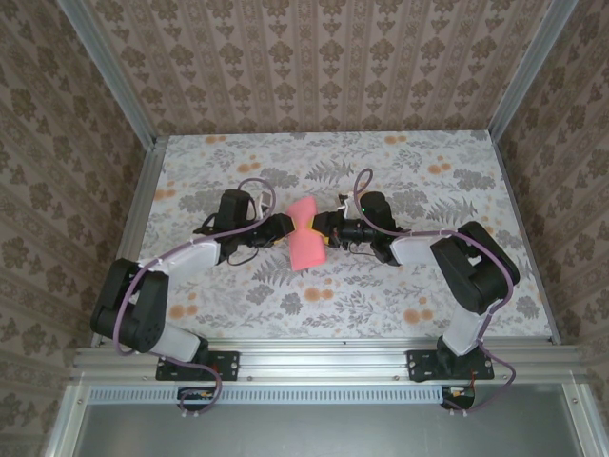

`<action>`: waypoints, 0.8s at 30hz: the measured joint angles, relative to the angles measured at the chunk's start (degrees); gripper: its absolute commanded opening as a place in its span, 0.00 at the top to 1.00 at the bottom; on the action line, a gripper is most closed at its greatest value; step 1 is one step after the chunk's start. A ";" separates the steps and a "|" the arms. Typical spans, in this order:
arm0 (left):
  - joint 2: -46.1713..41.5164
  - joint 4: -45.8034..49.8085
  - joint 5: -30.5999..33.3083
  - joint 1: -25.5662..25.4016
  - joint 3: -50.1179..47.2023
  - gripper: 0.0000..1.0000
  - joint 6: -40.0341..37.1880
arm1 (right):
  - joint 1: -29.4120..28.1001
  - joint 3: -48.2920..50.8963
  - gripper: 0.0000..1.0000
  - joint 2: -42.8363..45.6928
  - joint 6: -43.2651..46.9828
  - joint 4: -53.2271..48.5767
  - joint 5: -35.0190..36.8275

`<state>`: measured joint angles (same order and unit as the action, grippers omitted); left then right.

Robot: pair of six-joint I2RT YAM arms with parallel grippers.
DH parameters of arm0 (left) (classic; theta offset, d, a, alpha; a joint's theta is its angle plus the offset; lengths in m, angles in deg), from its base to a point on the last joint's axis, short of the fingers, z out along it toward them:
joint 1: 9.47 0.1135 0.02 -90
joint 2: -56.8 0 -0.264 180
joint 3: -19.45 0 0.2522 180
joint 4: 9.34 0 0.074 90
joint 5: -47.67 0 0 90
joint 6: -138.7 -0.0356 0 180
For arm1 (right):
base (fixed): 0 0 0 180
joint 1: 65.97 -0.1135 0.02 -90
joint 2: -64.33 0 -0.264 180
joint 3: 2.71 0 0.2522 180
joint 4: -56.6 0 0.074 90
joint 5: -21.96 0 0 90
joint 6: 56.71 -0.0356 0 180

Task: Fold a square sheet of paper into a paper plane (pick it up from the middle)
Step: First fold in half a square sheet of paper at the center of the table.

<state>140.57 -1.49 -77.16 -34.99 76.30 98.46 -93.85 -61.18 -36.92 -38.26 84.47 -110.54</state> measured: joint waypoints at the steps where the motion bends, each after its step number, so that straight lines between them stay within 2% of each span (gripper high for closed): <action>1: 0.00 -0.11 0.02 0.00 0.00 0.61 -0.02 | 0.00 0.04 0.65 -0.02 -0.11 0.22 0.00; 14: 0.00 -0.87 -0.04 0.00 -0.22 0.57 0.20 | 0.00 0.22 0.66 -1.38 -0.70 0.85 -0.04; 21: -0.02 -1.70 -0.17 -0.31 -0.35 0.66 1.16 | 0.15 0.22 0.67 -1.90 -1.20 2.16 -0.22; 24: -0.02 -2.27 -0.37 -1.46 -0.39 0.74 1.51 | 0.26 0.22 0.66 -1.92 -1.38 2.49 -0.26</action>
<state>140.55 -3.76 -77.53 -36.45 75.91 99.96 -93.59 -60.96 -38.84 -39.63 86.96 -110.80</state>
